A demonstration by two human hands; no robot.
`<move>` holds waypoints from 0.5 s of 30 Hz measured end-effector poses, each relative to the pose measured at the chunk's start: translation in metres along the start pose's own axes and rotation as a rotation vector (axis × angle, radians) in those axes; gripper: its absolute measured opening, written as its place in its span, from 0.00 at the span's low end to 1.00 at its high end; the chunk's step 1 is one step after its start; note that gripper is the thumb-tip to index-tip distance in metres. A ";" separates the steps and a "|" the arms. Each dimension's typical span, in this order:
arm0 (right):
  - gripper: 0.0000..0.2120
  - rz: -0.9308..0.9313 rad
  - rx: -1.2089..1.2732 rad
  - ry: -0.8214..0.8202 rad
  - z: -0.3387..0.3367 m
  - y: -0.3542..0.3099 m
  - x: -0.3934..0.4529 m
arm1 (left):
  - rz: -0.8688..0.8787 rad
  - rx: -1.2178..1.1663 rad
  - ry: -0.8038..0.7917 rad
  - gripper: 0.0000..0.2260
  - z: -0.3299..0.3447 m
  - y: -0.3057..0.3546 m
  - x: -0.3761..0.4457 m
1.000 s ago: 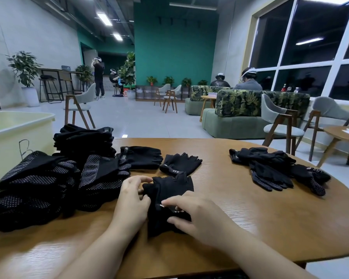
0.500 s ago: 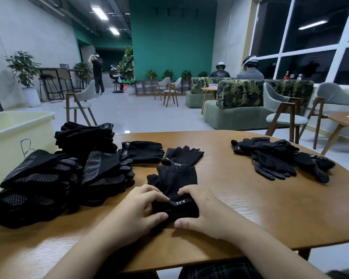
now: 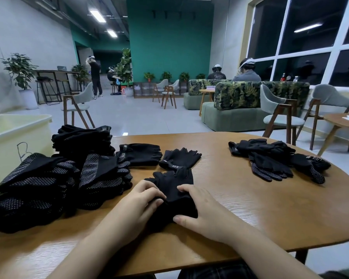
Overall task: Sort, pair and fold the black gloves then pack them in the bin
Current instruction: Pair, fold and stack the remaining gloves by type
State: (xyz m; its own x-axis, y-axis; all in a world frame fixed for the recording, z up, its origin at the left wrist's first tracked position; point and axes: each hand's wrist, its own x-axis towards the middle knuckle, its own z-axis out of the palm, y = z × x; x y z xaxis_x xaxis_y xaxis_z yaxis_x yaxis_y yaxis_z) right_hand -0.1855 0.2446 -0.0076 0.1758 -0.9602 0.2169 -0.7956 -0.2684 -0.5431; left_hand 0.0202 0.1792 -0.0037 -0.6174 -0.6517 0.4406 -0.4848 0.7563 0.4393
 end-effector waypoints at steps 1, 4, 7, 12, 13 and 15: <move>0.33 -0.003 0.002 0.009 0.000 0.000 0.000 | 0.003 -0.019 0.002 0.21 0.000 -0.001 -0.001; 0.32 -0.007 -0.001 0.023 0.001 0.000 -0.001 | 0.010 -0.033 -0.014 0.24 0.001 -0.004 -0.003; 0.23 -0.009 -0.011 0.044 0.001 -0.001 0.000 | 0.029 -0.041 -0.005 0.26 0.001 -0.004 -0.005; 0.16 -0.035 -0.029 0.082 0.001 -0.001 0.001 | 0.002 -0.056 -0.094 0.22 -0.003 -0.003 -0.010; 0.16 -0.027 -0.032 0.073 0.000 -0.001 0.001 | -0.003 -0.025 -0.125 0.23 -0.006 -0.005 -0.011; 0.16 -0.008 -0.034 0.050 -0.002 -0.001 0.001 | -0.010 0.054 -0.190 0.25 -0.011 -0.009 -0.012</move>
State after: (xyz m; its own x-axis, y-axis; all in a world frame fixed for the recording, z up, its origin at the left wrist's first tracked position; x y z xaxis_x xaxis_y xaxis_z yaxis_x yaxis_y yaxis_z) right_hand -0.1857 0.2440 -0.0048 0.1537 -0.9528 0.2618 -0.8139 -0.2723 -0.5133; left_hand 0.0389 0.1798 -0.0039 -0.7159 -0.6403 0.2783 -0.5210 0.7553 0.3976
